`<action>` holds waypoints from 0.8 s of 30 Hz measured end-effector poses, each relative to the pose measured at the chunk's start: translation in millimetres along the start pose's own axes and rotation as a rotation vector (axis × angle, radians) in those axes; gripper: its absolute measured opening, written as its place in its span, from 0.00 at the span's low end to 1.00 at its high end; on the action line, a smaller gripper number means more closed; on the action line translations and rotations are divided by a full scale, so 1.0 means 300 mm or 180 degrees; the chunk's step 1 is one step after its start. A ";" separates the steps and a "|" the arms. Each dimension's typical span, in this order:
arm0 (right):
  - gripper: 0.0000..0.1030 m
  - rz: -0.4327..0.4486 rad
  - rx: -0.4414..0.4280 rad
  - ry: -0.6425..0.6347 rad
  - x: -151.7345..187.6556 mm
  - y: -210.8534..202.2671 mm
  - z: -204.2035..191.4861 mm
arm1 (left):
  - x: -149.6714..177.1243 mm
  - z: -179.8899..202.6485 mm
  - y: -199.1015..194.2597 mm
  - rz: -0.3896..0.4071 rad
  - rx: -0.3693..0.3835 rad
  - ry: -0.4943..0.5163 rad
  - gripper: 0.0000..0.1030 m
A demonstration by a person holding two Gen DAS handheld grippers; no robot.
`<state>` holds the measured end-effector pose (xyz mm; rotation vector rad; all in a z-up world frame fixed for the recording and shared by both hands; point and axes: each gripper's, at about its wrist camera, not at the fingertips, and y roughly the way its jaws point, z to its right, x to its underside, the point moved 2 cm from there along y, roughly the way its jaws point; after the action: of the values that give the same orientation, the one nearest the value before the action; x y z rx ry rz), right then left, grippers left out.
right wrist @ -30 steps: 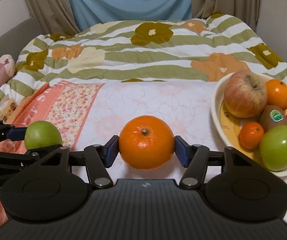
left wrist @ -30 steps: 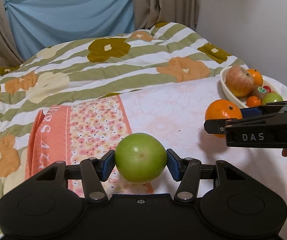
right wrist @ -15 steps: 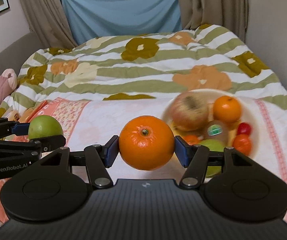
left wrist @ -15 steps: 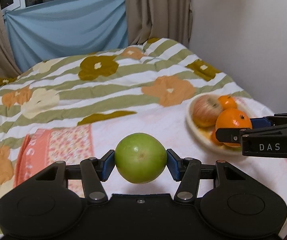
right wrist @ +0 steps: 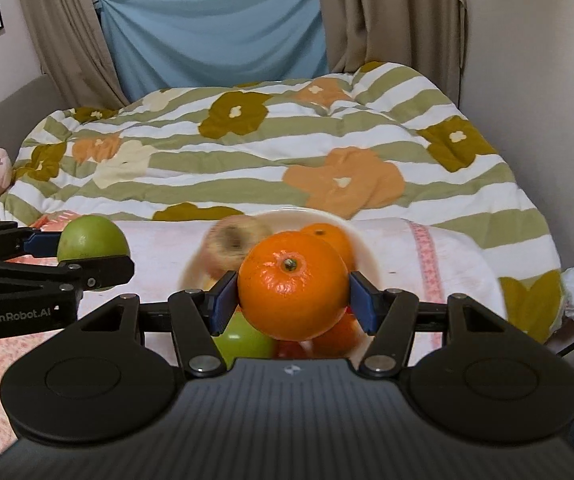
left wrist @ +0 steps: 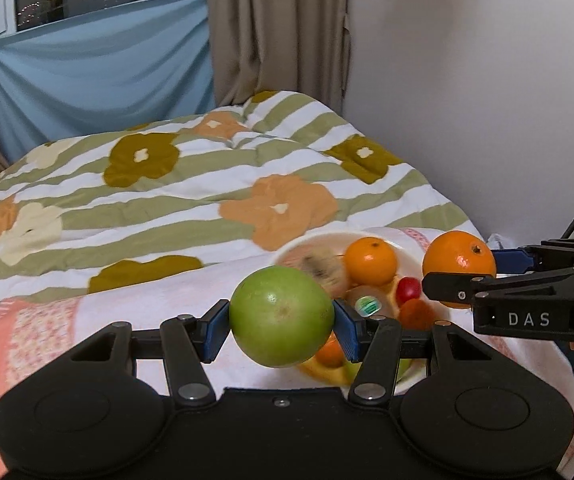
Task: Organize fruits
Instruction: 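Carry the green apple and orange over the bowl with both tools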
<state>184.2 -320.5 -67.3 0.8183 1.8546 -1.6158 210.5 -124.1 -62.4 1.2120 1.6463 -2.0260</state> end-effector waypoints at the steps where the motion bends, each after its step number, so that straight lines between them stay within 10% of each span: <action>1: 0.72 -0.0005 -0.0002 0.0002 0.004 0.003 0.022 | -0.004 0.022 0.017 -0.0011 0.0007 0.0004 0.57; 24: 0.72 -0.0058 -0.0039 0.0047 -0.005 0.102 0.334 | -0.052 0.327 0.302 -0.0181 0.0025 0.0371 0.57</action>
<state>208.8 -417.0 -99.8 0.8124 1.8855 -1.6120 237.0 -246.3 -111.9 1.3238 1.7463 -2.0321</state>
